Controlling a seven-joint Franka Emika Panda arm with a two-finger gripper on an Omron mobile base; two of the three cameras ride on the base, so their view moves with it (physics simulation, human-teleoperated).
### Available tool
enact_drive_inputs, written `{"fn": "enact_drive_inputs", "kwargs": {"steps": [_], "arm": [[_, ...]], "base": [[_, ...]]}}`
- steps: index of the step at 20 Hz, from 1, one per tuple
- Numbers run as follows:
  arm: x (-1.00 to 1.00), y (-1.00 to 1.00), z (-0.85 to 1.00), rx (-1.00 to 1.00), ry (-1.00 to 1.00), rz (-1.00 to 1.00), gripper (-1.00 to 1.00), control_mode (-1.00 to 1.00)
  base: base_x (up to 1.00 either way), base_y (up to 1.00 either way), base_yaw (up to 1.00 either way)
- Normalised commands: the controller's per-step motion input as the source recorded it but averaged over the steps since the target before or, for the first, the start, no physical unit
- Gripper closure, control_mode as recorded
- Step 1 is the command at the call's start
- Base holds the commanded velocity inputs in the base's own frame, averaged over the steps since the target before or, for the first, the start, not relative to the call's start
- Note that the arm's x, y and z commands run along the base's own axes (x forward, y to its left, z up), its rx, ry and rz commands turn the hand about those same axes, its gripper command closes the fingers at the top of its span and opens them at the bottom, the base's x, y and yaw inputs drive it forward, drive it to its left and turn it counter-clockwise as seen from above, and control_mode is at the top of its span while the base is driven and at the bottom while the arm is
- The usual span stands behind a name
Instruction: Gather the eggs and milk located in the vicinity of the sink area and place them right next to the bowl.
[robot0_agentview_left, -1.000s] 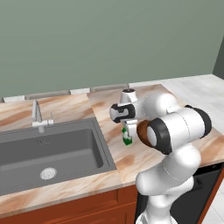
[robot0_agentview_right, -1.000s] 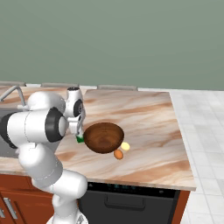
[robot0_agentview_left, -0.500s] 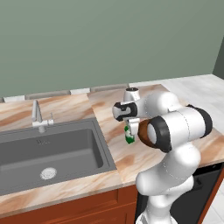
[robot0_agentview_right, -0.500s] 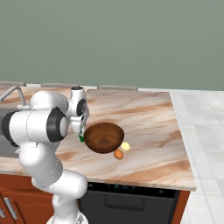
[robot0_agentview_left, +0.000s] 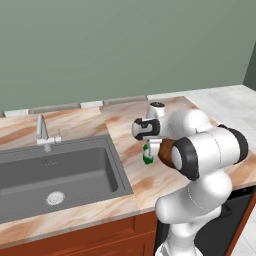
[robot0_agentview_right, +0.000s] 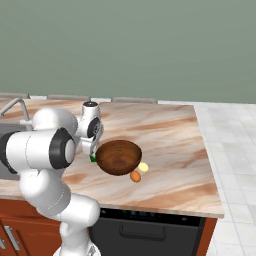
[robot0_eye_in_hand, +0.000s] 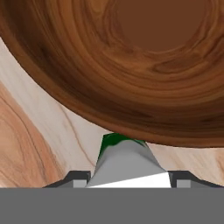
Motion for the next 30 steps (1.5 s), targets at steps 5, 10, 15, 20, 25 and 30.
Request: {"fn": "enact_drive_inputs", "kwargs": {"steps": [5, 10, 15, 20, 25, 30], "arm": [[0.0, 0.0, -0.02, 0.06, 0.0, -0.07, 1.0, -1.0], [0.0, 0.0, 0.0, 0.0, 0.0, -0.02, 1.0, -1.0], [0.0, 0.0, 0.0, 0.0, 0.0, 0.0, -1.0, -1.0], [0.0, 0.0, 0.0, 0.0, 0.0, 0.0, -1.0, -1.0], [0.0, 0.0, 0.0, 0.0, 0.0, 0.0, -1.0, -1.0], [0.0, 0.0, 0.24, 0.0, 0.0, 0.0, -1.0, -1.0]], "base": [[0.0, 0.0, 0.0], [0.0, 0.0, 0.0], [0.0, 0.0, 0.0], [0.0, 0.0, 0.0], [0.0, 0.0, 0.0], [0.0, 0.0, 0.0]]}}
